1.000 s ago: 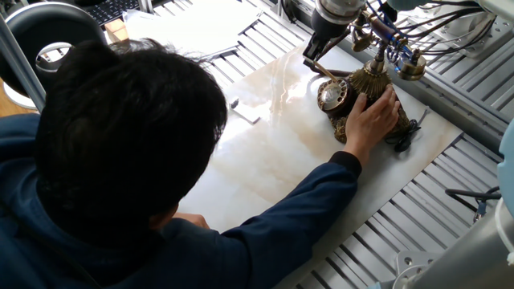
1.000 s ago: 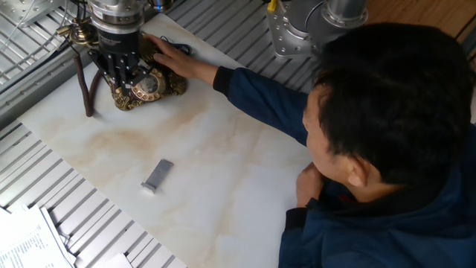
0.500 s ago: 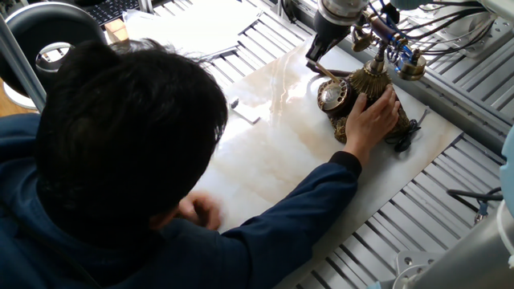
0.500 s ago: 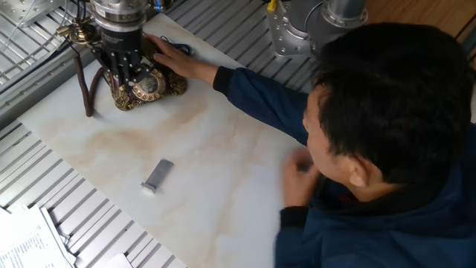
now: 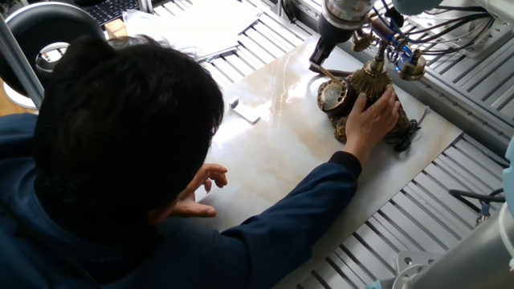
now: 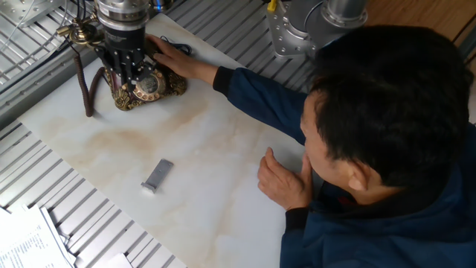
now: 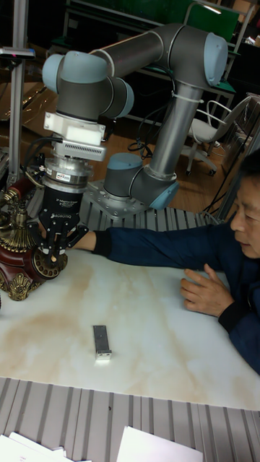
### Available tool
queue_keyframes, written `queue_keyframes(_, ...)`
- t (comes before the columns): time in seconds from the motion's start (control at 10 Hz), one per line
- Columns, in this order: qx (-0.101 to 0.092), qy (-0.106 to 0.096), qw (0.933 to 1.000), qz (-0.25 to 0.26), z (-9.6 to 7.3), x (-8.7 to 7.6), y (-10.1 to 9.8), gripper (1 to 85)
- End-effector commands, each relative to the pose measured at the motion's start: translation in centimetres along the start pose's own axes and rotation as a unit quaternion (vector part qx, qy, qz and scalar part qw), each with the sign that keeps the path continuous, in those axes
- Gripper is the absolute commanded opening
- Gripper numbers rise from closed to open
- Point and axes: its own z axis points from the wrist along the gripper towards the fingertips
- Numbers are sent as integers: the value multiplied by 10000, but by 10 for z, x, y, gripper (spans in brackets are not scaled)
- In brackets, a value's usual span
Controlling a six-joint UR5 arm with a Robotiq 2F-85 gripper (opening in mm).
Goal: Dial a number on an old rotary phone
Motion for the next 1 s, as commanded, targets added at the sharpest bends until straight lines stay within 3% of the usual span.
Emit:
queue_keyframes(0.0, -21, -52, 10000, -2, 0, 1, -2, 20)
queue_keyframes(0.9, 50, 37, 10000, 27, -2, -1, 2, 20)
